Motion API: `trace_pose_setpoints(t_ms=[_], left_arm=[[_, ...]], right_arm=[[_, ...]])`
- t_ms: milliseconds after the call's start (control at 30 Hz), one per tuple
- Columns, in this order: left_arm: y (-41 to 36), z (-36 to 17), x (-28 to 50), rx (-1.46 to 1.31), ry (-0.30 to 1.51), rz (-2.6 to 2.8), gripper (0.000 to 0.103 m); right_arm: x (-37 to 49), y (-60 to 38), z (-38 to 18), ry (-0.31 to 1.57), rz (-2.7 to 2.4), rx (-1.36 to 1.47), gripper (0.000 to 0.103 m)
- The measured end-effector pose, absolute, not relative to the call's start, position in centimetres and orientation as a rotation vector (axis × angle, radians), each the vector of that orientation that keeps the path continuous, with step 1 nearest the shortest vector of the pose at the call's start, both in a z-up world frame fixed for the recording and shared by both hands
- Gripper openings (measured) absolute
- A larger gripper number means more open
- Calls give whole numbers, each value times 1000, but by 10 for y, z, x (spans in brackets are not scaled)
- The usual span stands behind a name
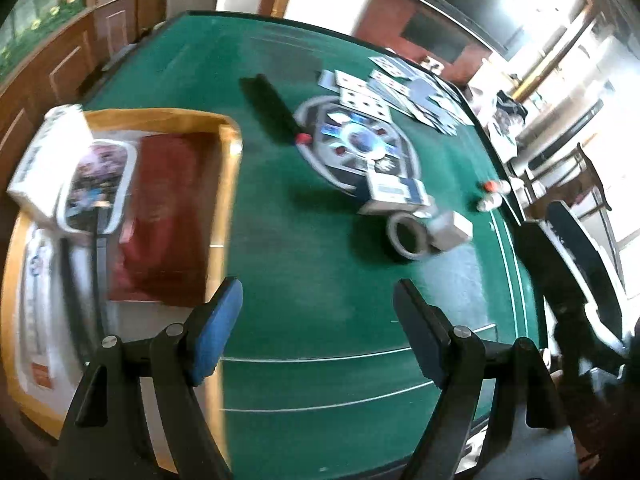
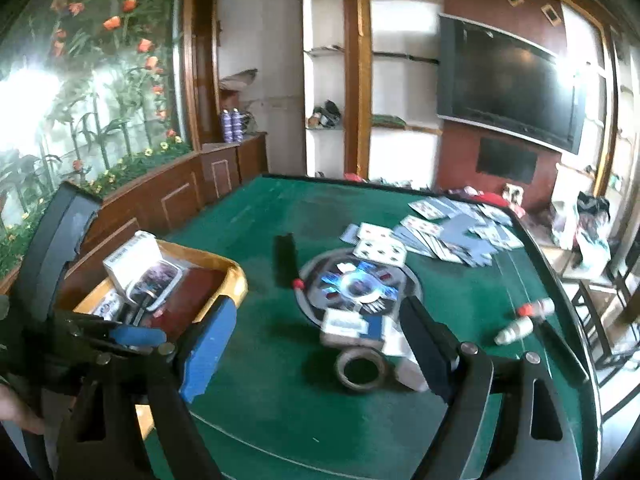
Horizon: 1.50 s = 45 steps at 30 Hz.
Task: Organize objects
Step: 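Grasp the tape roll with left while right moves toward the white charger, then grasp the white USB charger with the right tool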
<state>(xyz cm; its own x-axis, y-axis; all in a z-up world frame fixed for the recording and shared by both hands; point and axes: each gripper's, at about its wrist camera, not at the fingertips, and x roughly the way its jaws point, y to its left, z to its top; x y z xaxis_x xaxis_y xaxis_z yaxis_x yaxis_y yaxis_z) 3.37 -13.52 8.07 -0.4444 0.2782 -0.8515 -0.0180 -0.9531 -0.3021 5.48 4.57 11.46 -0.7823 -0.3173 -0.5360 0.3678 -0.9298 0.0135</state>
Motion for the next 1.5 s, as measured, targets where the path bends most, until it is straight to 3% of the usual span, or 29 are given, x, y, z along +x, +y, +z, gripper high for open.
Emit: trace_pose_setpoints(t_ms=[333, 700, 800, 900, 967, 1000, 1033, 1200, 1300, 1500], left_arm=[[-51, 56, -6, -1618, -254, 2425, 79], [-27, 29, -62, -1704, -105, 2409, 77], [-21, 14, -64, -1758, -99, 2389, 54], [-18, 6, -65, -1763, -68, 2411, 44], [-16, 6, -66, -1765, -48, 2415, 31], [-16, 6, -66, -1767, -53, 2407, 16], [-17, 5, -65, -1774, -57, 2397, 12], [-18, 5, -41, -1753, -66, 2338, 9], [-26, 4, -16, -1768, -134, 2330, 9], [-40, 3, 31, -1798, -231, 2364, 9]], right_arm=[[41, 164, 81, -26, -2717, 1081, 87], [54, 238, 65, -108, -2753, 1196, 87], [52, 244, 61, -118, -2745, 1222, 87], [49, 243, 62, -121, -2740, 1223, 87], [49, 240, 64, -111, -2738, 1208, 87], [48, 239, 65, -105, -2735, 1202, 87], [47, 237, 66, -99, -2731, 1196, 87], [36, 226, 73, -79, -2625, 1149, 86], [18, 212, 73, -41, -2479, 1156, 54], [-19, 168, 59, 138, -2227, 1190, 52]])
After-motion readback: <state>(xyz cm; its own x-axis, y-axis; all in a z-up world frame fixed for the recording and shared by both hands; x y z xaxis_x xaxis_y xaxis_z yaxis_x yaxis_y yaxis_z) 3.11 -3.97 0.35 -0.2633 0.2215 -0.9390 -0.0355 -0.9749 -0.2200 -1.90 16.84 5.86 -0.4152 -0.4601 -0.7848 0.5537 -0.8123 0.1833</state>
